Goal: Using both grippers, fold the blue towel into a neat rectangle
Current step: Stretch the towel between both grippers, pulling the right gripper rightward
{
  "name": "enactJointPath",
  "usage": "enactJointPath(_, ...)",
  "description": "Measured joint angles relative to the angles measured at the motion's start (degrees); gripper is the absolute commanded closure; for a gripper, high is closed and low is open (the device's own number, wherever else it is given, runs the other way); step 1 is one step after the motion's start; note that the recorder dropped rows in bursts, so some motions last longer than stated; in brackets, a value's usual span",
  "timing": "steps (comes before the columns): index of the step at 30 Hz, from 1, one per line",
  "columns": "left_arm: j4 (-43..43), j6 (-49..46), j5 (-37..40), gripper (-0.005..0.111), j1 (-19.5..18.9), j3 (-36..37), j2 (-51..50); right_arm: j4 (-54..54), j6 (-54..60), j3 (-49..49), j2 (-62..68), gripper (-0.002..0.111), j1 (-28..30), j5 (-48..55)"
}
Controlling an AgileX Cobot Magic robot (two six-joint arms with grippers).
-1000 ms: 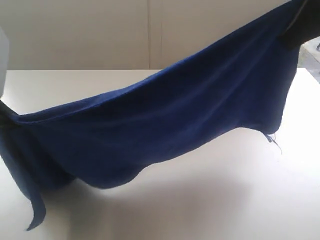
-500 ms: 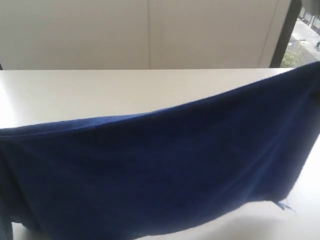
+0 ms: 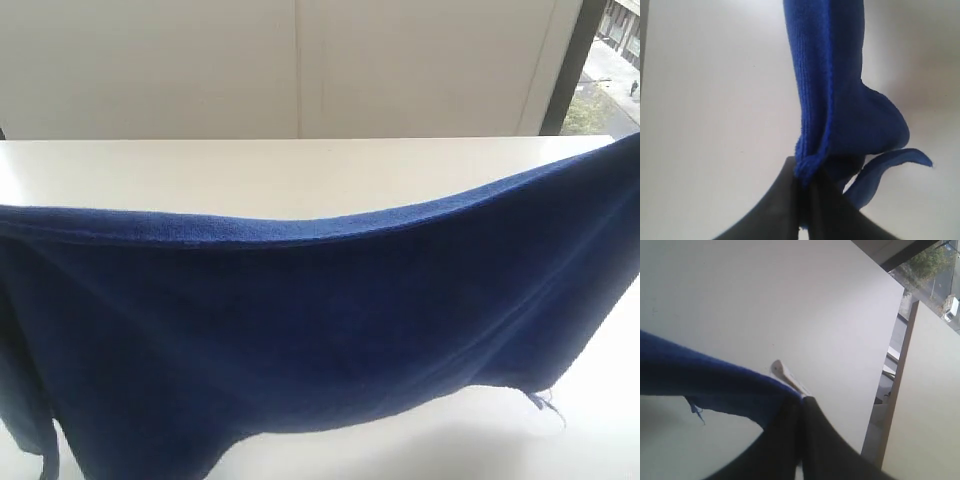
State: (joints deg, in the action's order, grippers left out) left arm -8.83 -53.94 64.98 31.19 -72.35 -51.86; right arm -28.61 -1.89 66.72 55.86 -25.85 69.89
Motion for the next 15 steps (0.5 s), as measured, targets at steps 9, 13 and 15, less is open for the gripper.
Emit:
enactJointPath(9, 1.14, 4.55, 0.00, 0.107, 0.00, -3.06, -1.61, 0.00, 0.00, 0.00, -0.76, 0.108, 0.00, 0.13)
enactJointPath(13, 1.93, 4.98, 0.00, 0.107, 0.00, -1.88, -6.81, 0.11, 0.00, -1.66, 0.81, 0.108, 0.00, 0.13)
enactJointPath(15, 3.01, 4.98, 0.00, 0.107, 0.00, -0.86, -8.80, 0.11, 0.00, -3.15, 1.89, 0.108, 0.00, 0.13)
